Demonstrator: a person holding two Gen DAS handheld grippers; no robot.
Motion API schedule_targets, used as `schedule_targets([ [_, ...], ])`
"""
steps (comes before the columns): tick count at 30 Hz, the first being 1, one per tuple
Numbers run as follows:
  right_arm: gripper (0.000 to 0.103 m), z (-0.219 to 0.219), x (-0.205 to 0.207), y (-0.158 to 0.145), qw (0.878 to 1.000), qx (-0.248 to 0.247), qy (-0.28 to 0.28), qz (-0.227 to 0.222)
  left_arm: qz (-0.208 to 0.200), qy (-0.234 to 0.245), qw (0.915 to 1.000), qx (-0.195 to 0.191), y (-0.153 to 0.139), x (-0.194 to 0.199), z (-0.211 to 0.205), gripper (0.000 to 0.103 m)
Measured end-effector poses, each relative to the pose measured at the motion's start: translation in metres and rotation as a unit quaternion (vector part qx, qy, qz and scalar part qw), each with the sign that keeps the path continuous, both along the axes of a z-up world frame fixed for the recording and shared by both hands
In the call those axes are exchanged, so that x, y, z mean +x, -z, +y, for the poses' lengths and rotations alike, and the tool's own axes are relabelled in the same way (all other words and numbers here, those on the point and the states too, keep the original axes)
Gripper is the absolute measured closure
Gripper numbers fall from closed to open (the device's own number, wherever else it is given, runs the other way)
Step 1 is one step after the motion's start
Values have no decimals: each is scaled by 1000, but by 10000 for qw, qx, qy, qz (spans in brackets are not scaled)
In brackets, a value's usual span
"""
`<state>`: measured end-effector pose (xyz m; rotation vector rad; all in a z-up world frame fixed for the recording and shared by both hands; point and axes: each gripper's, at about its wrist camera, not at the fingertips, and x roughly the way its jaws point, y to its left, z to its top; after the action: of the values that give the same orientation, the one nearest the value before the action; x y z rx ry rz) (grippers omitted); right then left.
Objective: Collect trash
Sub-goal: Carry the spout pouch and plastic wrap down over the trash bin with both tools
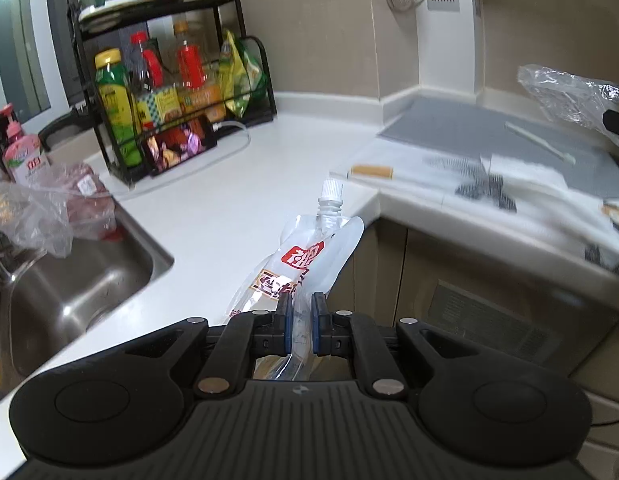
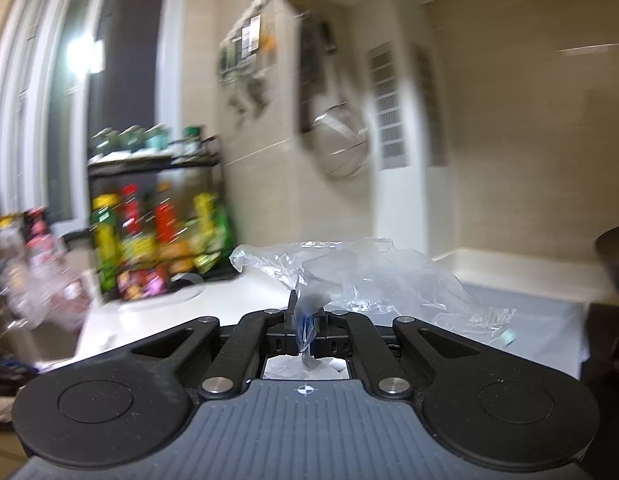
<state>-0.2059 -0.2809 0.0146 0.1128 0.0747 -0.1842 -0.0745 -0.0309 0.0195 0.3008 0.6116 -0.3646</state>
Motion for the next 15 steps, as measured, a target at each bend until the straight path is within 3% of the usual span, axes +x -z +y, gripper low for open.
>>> schedule_targets([
  [11,100,93,-34,61,9882,-245,-1033,1107,767,-72,9966,281,79,-21,13,93],
  [15,100,101,-30,81,9805,112,-1167,1577,872,17,9955,380,94,-27,9,93],
])
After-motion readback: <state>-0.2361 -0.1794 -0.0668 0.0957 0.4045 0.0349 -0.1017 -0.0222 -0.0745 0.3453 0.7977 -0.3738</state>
